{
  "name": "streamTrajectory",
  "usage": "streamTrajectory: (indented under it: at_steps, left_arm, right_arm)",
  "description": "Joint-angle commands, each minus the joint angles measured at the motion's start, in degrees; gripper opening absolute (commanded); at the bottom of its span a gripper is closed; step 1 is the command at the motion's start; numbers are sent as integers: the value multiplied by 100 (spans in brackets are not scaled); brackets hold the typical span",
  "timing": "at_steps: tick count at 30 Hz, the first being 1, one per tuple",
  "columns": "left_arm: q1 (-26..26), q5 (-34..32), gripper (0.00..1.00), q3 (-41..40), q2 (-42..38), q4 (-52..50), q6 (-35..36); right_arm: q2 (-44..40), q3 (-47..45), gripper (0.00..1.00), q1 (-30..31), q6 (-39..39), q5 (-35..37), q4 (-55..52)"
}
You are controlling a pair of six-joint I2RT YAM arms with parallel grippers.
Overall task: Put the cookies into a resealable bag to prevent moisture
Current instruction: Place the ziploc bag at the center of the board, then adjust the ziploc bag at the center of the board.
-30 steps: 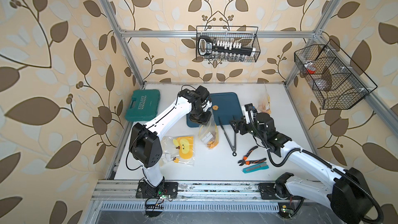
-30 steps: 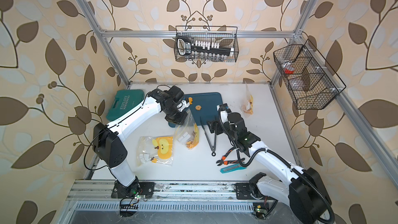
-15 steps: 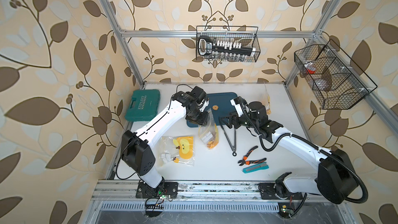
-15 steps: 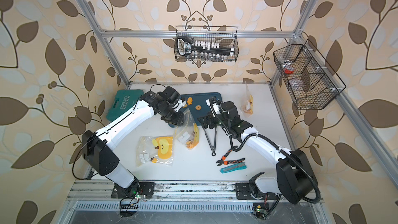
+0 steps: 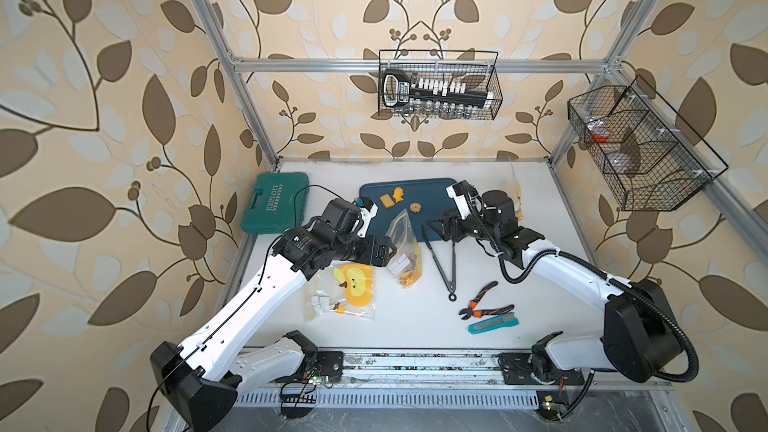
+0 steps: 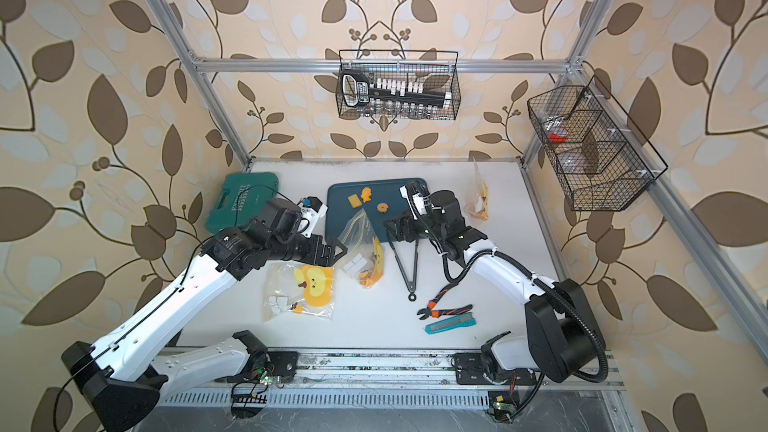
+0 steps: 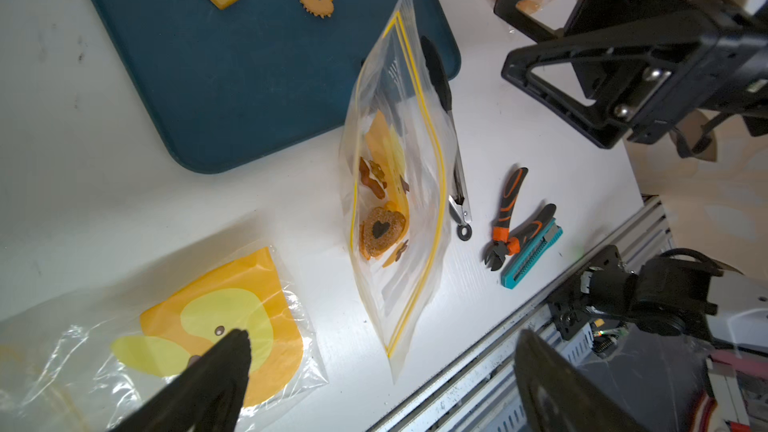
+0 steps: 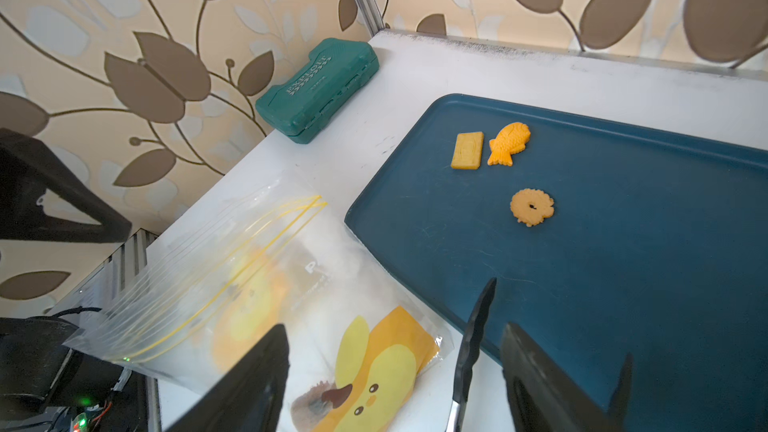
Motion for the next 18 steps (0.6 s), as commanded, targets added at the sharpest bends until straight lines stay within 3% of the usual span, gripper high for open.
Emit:
streamTrajectory:
  at_steps: [1, 4, 10, 18]
  left_arm:
    - [-215, 50, 99, -391, -82, 649, -273]
    - [-329, -153, 98, -781, -104, 964, -373]
    - [-667, -705, 67, -1376, -72, 1990, -281]
    - [-779, -1019, 42, -1737, -296, 2664, 47]
  right_arm:
    - [-252, -173, 79, -32, 5, 151, 183]
    - [-305, -242, 79, -32, 26, 169, 226]
    - [-290, -266, 79, -33, 91, 10, 264]
    - [-307, -302, 78, -32, 44, -51, 223]
